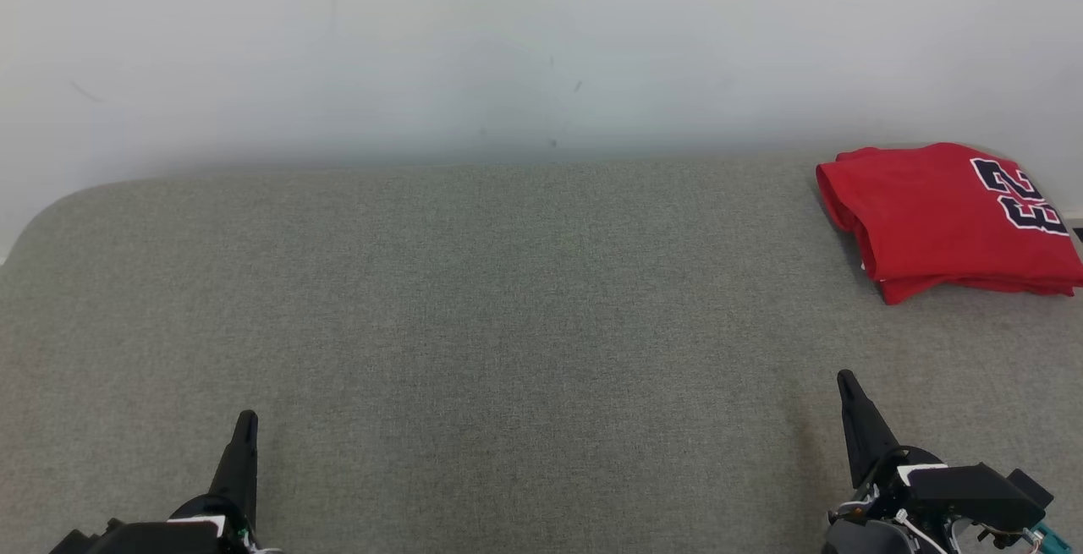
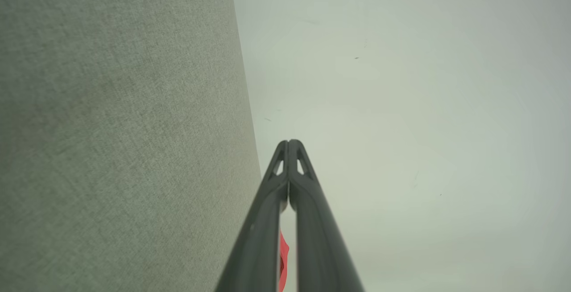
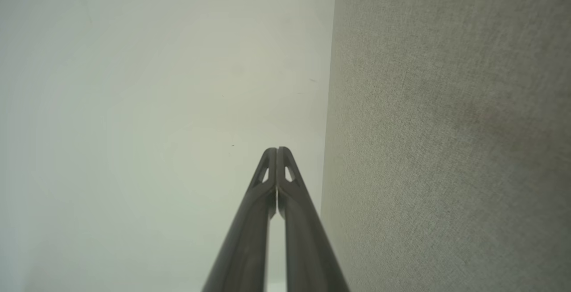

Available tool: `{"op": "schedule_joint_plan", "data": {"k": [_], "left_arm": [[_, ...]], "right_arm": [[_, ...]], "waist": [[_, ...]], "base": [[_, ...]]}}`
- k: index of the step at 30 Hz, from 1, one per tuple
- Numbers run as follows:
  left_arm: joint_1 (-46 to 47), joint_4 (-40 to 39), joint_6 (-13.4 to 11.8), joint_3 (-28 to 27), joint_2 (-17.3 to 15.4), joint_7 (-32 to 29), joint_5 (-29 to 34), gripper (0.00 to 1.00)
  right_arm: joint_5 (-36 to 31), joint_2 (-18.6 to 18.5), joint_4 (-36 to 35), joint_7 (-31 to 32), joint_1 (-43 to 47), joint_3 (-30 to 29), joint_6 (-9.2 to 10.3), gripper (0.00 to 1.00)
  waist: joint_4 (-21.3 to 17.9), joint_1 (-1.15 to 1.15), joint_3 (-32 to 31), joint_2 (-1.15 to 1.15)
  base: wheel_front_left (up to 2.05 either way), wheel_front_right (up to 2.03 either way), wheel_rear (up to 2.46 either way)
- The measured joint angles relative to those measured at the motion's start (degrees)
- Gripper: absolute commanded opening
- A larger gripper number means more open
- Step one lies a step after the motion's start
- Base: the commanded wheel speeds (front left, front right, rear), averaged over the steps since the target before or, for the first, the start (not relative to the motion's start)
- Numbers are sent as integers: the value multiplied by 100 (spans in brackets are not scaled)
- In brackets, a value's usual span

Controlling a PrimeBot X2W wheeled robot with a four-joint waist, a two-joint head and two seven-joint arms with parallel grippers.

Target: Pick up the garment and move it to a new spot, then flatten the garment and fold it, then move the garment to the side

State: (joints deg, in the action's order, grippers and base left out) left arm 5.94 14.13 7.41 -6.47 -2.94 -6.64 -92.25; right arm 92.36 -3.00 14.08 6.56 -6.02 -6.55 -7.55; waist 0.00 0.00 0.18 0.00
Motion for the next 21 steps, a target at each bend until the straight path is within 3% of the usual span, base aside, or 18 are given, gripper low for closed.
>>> {"op": "schedule_joint_plan", "data": {"k": [21], "left_arm": [[4,-1,1,1,1,0,-3,0]], "right_arm": [[0,2,-2,1,-5,-1,0,0]], "waist": [[0,0,0,0]], "base": [[0,0,0]]}}
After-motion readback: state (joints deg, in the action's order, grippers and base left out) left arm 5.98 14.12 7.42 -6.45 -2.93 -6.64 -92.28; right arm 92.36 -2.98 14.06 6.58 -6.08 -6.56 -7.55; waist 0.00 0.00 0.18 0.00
